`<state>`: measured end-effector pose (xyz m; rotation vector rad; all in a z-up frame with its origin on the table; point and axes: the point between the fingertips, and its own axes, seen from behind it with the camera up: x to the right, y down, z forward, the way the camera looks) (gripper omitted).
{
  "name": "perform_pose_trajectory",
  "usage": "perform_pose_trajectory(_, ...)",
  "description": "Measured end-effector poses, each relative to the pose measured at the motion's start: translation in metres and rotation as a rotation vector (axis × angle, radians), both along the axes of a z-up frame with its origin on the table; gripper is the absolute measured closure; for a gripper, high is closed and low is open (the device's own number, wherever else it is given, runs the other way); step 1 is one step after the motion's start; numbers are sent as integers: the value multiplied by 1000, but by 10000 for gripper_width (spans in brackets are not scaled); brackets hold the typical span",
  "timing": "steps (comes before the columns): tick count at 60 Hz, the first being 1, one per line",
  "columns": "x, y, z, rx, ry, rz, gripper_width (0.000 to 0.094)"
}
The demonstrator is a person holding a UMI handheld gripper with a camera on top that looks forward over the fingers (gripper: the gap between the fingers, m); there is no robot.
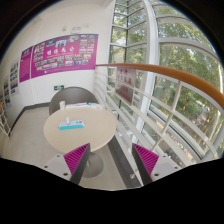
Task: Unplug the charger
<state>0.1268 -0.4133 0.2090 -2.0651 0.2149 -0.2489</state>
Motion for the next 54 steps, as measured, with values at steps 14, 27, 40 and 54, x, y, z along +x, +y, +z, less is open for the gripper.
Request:
perform_pose_trajectory(14,-2,1,-28,-60,22,-12,74)
perform_pose_trajectory(27,-68,14,-77,-122,51,91,80)
perform_pose_trajectory(40,-159,125,-105,-114,62,256,79)
perform_pose_trajectory(54,-207,291,-130,-41,72,270,97)
